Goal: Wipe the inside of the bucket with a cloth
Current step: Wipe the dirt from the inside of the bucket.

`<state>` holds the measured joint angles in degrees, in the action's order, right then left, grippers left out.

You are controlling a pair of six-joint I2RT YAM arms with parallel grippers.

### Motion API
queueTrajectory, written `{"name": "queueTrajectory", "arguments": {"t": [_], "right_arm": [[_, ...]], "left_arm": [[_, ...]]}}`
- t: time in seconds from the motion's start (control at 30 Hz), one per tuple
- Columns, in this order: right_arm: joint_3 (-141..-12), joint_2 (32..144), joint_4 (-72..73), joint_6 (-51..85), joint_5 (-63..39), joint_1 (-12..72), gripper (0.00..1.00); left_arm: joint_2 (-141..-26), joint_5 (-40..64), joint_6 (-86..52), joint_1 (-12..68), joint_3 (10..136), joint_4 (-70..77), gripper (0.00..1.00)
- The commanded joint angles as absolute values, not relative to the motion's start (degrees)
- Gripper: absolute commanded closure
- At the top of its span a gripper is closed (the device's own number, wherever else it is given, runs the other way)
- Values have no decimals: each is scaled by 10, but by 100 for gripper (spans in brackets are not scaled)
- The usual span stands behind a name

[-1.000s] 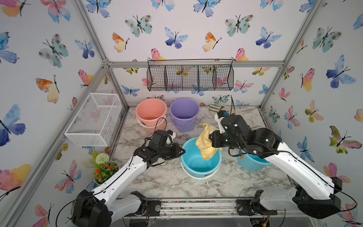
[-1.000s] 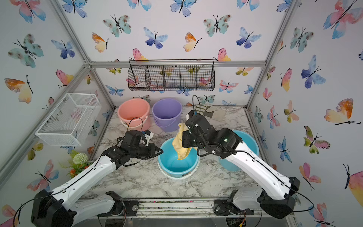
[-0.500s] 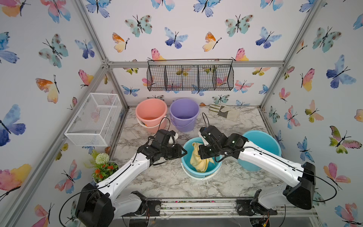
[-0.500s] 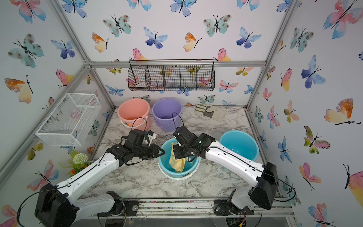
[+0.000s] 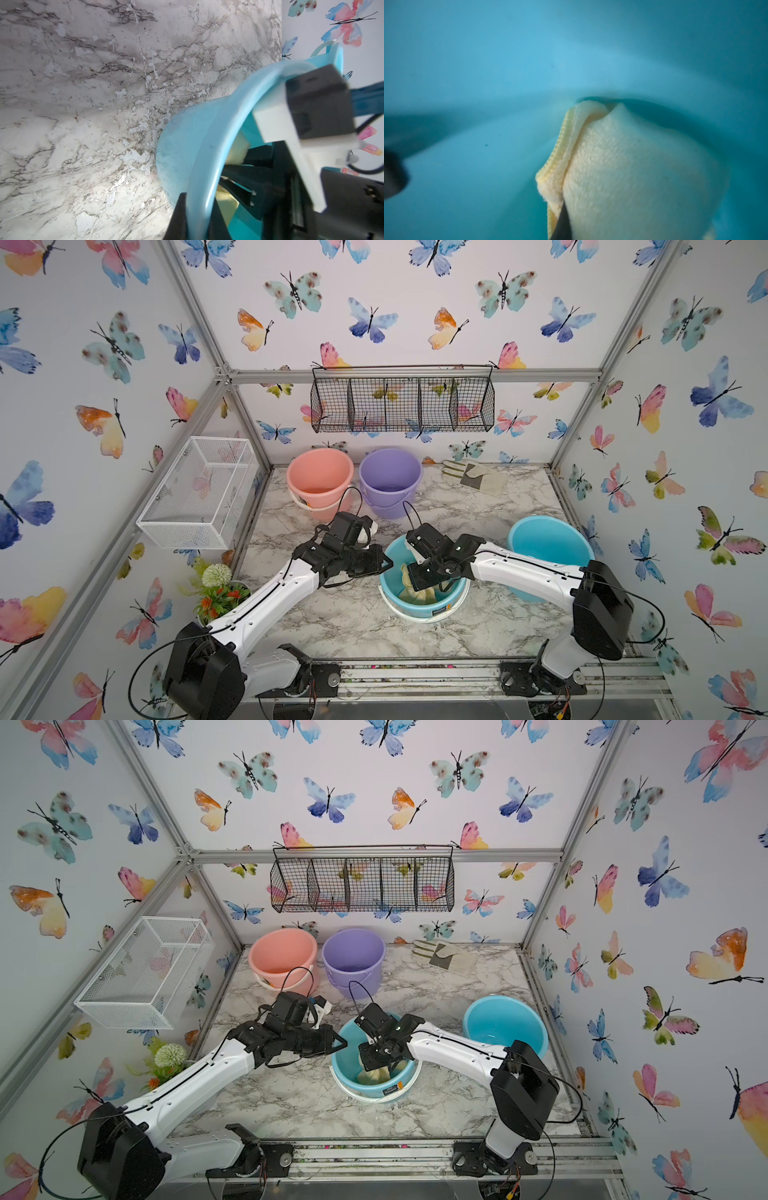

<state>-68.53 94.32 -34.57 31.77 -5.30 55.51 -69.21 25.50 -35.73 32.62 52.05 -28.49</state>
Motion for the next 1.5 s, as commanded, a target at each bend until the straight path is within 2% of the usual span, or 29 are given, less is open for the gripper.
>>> {"name": "queueTrajectory", "arguments": {"t": [0.0,0.13,0.33,0.6,0.8,1.17,1.33,1.47], "right_arm": [[-671,956,-301,290,-41,552,98],[-660,944,-274,276,-39,552,98],[-615,889,-220,249,-2,552,98],[-514,834,-82,193,11,553,98],[-439,821,51,138,28,555,98],[-395,920,348,-46,163,555,98],[-416,960,338,-126,244,555,98],[-419,955,286,-136,305,555,98]], "left_arm": [[-675,240,-339,329,558,-305,100],[-666,171,-333,350,590,-313,100],[-663,-5,-310,429,626,-310,100],[-667,-138,-302,509,622,-290,100],[-664,-123,-283,524,591,-251,100],[-674,-99,-278,525,579,-257,100],[-663,-135,-280,525,575,-270,100],[-645,-163,-286,525,566,-270,100]]}}
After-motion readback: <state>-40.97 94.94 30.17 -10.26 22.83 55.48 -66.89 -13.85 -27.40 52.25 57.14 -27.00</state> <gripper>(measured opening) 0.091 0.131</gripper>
